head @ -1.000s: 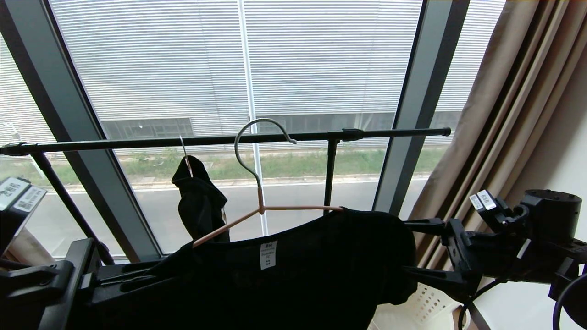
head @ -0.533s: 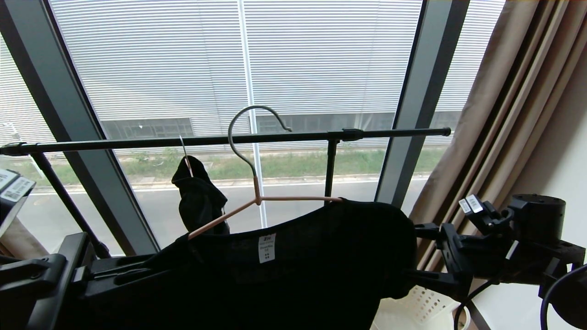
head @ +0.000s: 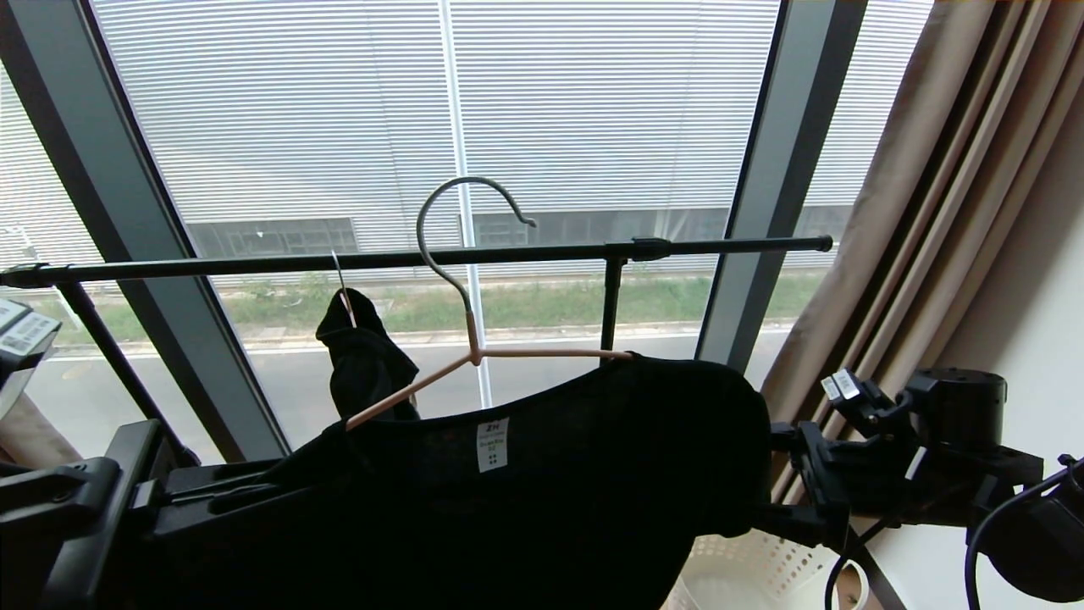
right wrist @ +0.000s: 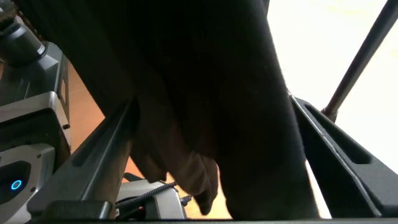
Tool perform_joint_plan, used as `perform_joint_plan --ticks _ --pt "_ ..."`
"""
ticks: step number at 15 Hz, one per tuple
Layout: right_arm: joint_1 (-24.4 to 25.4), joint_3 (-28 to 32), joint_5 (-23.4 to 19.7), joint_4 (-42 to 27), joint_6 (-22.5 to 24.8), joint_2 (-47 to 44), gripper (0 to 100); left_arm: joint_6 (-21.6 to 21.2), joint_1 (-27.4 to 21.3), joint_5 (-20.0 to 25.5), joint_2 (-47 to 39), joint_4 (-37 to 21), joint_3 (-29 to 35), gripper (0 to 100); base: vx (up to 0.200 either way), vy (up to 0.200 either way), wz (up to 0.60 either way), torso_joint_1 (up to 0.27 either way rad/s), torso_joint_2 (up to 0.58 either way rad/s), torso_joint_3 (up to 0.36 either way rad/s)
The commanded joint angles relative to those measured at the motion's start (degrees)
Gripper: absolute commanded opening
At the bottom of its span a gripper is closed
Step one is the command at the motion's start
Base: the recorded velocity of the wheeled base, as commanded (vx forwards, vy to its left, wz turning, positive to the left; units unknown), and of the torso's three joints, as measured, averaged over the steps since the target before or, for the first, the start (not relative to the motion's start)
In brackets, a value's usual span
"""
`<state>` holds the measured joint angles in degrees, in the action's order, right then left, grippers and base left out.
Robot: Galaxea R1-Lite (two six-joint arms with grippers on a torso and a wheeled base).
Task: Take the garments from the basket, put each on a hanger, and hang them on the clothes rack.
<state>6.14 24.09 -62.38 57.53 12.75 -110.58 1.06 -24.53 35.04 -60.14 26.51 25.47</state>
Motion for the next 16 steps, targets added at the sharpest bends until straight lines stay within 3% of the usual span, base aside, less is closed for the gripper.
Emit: perform_joint_plan --ticks 1,7,13,16 --pt "-0.34 0.7 0.33 -0.05 -0.1 -1.74 0 -0.01 0.01 0.03 -0.16 0.03 -0.24 0 0.0 0.0 0.0 0.0 0.0 0.0" --pt "-2.98 2.01 1.03 -0.05 -0.01 -1.74 0 3.25 0.09 -0.06 -0.16 2.93 -0.15 0 0.0 0.0 0.0 0.0 0.0 0.0" --pt "-9.04 4.48 1.03 -0.13 -0.1 -2.27 0 3.25 1.59 0.03 0.55 2.93 -0.42 0 0.0 0.0 0.0 0.0 0.0 0.0" --pt "-9.22 4.39 1.03 -0.13 -0.01 -2.89 0 3.25 1.68 0.03 0.63 2.93 -0.42 0 0.0 0.0 0.0 0.0 0.0 0.0"
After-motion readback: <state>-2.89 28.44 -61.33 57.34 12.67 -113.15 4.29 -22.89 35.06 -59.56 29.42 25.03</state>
